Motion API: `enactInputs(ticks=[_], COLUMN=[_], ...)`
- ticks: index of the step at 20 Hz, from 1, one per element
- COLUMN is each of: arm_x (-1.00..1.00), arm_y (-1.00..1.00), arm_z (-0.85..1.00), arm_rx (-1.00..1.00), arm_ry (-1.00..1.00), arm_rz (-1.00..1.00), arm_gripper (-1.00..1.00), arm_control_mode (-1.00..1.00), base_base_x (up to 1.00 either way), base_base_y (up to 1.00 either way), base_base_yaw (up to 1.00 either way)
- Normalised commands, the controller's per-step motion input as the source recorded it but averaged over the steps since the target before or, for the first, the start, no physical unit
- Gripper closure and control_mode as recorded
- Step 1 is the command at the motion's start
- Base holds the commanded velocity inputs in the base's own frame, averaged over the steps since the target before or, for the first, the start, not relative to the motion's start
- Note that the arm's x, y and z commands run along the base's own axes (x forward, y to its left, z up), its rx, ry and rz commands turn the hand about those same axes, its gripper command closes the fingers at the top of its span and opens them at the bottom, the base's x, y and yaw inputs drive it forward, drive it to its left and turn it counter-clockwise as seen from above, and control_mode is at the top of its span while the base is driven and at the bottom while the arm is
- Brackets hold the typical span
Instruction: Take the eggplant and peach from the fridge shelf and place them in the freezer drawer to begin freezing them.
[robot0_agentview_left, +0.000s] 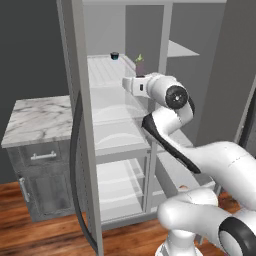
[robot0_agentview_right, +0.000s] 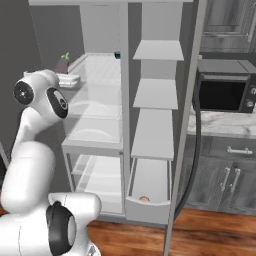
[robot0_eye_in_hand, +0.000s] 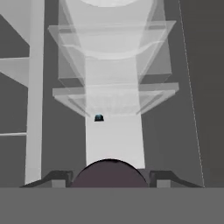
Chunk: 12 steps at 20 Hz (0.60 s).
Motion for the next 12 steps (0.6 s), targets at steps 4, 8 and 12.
enactInputs(ticks=[4, 8, 12], arm_x=[-1.00, -1.00, -1.00], arm_y=[-0.25, -0.37, -0.37], arm_z=[0.11, 0.04, 0.02], arm_rx=[0.00, -0.04, -0.08], arm_ry=[0.31, 0.53, 0.62], arm_rz=[-0.02, -0.03, -0.03], arm_gripper=[1.00, 1.00, 1.00], arm_control_mode=[-1.00, -1.00, -1.00], base_base_x=[0.00, 0.00, 0.00], base_base_y=[0.00, 0.00, 0.00], base_base_yaw=[0.00, 0.00, 0.00])
